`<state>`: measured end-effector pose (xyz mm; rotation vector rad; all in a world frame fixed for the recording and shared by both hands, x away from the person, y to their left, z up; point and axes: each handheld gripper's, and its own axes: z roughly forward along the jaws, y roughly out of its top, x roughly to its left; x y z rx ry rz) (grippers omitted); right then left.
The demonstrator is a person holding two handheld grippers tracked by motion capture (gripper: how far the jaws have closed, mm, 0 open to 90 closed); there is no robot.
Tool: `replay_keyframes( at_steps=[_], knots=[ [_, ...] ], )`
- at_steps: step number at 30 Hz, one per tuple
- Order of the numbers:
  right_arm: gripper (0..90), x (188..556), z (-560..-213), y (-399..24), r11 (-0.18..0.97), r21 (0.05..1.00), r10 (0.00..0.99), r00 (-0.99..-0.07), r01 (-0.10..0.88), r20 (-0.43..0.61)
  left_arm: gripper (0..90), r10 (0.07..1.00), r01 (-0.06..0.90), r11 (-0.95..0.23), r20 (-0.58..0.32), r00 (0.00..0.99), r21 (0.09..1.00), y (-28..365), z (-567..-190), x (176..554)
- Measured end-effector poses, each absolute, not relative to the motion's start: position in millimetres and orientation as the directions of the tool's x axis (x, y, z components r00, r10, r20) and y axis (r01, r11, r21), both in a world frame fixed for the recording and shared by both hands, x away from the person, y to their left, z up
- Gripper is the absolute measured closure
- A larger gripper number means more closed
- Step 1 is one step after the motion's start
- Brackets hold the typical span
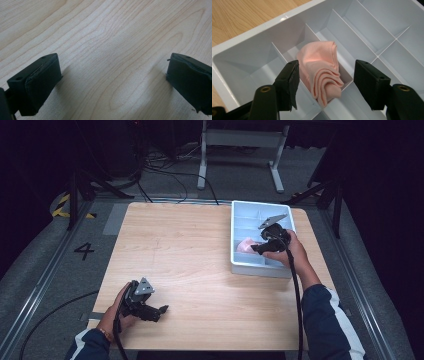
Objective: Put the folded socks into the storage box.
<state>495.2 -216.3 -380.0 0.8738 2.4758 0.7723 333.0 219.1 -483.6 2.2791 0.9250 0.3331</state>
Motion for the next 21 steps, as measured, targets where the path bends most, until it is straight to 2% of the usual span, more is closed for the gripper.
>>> replay_keyframes(
  at_steps=[21],
  knots=[
    [38.2,468.4,-362.1,-225.6,0.655,0.635,0.654,-0.727,0.409,-0.207,0.0,0.695,0.53,-0.542,-0.007,0.719,0.652,219.2,-483.6,333.0]
  ],
)
